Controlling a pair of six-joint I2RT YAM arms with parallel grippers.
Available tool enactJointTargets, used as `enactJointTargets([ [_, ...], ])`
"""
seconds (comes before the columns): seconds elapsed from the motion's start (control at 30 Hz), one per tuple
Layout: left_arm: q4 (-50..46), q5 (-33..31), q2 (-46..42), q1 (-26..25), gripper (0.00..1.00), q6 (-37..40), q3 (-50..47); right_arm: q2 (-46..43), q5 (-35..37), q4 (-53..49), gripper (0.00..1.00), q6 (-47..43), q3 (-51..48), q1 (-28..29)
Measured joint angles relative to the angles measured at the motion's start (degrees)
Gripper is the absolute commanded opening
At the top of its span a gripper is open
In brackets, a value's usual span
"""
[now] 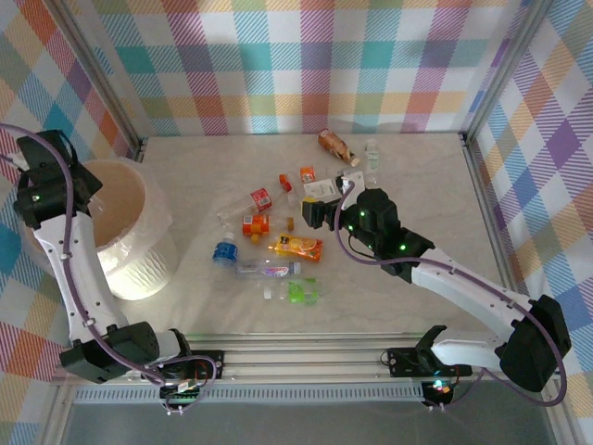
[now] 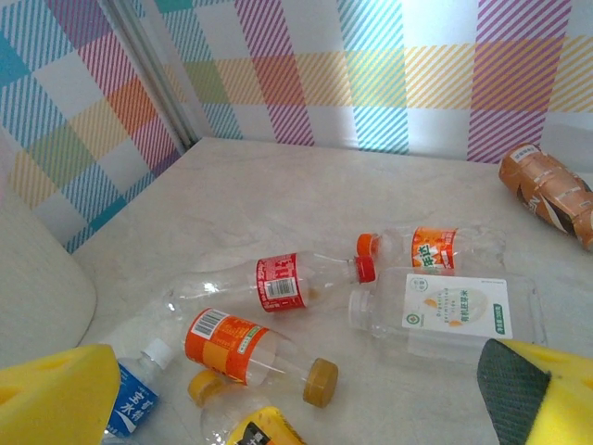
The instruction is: Put the plastic bottles in the bin
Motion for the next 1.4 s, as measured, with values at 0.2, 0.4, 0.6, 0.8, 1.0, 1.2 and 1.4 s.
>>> enactJointTargets([
  [0.2,-3.89,4.96,2.78,5.57,0.53,1.25,-2.58,0.48,0.61,-0.52,1.0,0.07,0.2,0.0],
  [0.4,-5.42,12.87,6.95,5.99,0.66,1.53,-5.11,2.32,1.33,-1.03,1.0,0.94,0.59,0.0],
  [0.6,-5.73,14.14,7.93,5.95,0.88,-0.33,-5.25,2.49,2.8,-1.03,1.0,2.32,0.59,0.0],
  [0.8,-6.93,12.48,6.8,4.09,1.0,-2.01,-4.09,3.58,4.5,-0.92,1.0,3.04,0.59,0.0],
  [1.0,-6.49,13.94,-0.9,2.54,1.0,-4.57,0.28,3.89,4.44,0.17,1.0,2.51,0.22,0.0],
  [1.2,-0.17,26.47,-10.27,-5.77,1.0,-8.63,-0.33,5.6,1.2,-1.16,1.0,-0.42,1.22,-2.08],
  [1.4,9.73,34.01,-12.33,-20.55,1.0,-13.05,-8.41,9.09,-2.14,-3.04,1.0,-1.9,3.61,-5.95],
])
